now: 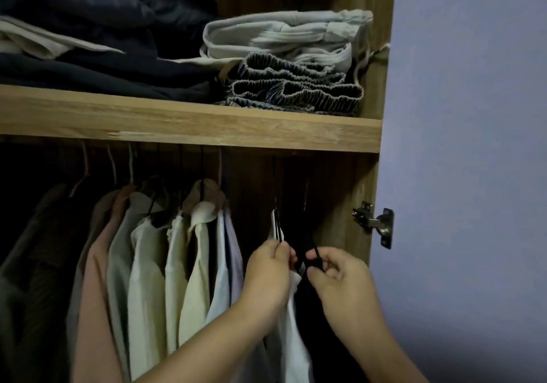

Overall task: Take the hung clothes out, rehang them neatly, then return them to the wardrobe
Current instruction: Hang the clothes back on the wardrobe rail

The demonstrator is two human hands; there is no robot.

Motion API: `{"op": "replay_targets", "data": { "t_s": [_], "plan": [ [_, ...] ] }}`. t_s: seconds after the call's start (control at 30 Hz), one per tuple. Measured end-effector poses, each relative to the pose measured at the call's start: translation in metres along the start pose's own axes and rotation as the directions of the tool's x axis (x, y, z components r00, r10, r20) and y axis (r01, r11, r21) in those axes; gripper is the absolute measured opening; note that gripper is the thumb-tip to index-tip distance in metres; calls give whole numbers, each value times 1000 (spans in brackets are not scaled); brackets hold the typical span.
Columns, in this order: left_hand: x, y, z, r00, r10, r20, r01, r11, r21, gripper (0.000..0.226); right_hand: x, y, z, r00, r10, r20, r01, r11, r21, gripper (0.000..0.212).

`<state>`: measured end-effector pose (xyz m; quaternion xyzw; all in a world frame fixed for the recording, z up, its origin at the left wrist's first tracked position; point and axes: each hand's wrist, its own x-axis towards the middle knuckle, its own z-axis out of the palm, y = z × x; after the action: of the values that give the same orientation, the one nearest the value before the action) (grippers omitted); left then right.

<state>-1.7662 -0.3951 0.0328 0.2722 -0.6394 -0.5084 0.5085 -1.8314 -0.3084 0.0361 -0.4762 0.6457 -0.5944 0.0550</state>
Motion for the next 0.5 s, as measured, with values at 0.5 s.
{"op": "replay_targets", "data": {
  "t_s": [0.5],
  "plan": [
    [126,-19,-4,988,-20,-151,28,998,57,27,123,43,82,951,-250,-182,247,968,-41,21]
  ]
}}
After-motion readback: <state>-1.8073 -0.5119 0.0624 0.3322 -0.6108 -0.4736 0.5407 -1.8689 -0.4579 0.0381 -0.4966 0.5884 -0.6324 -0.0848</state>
